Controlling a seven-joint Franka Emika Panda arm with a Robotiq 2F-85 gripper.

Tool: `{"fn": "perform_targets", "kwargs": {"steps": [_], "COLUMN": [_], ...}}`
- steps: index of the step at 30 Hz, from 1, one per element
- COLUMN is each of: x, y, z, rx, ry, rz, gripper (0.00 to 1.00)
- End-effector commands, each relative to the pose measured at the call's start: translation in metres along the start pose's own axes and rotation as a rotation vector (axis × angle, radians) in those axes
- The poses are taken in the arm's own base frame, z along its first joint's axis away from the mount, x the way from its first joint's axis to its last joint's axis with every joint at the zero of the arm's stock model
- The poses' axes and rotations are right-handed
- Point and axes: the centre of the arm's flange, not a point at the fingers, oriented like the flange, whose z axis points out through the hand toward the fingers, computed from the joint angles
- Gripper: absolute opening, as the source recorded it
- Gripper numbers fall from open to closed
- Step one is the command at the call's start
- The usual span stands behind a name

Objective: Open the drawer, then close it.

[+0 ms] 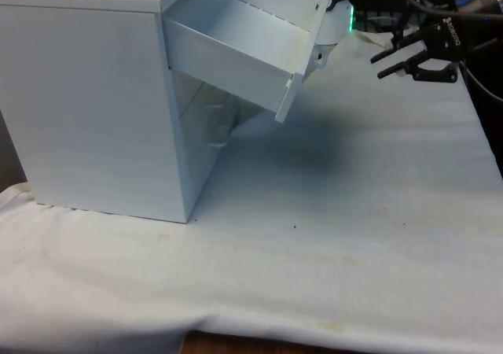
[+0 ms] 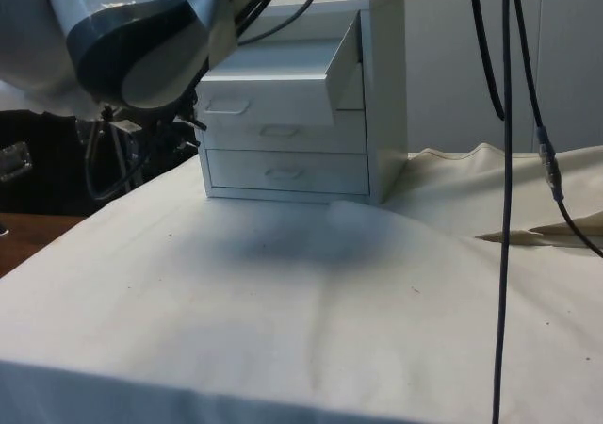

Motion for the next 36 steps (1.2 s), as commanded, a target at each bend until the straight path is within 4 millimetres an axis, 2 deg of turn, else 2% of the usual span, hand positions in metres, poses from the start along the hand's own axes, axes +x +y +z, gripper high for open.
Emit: {"fn": "perform_targets", "kwargs": {"steps": [1,4,15,36], "x": [0.001,0.003,0.009,0.009], "y": [-0.001,0.003,0.013,0.021], "z": [0.0,0.002,0.007,0.008], "rx": [0.01,0.001,-0.044,-0.082], "ry": [-0.005,-0.002,0.024,0.06], "rz": [0.001,-0.003,-0.021,-0.073], "gripper": [0.18,0.0,0.0,0.0]}}
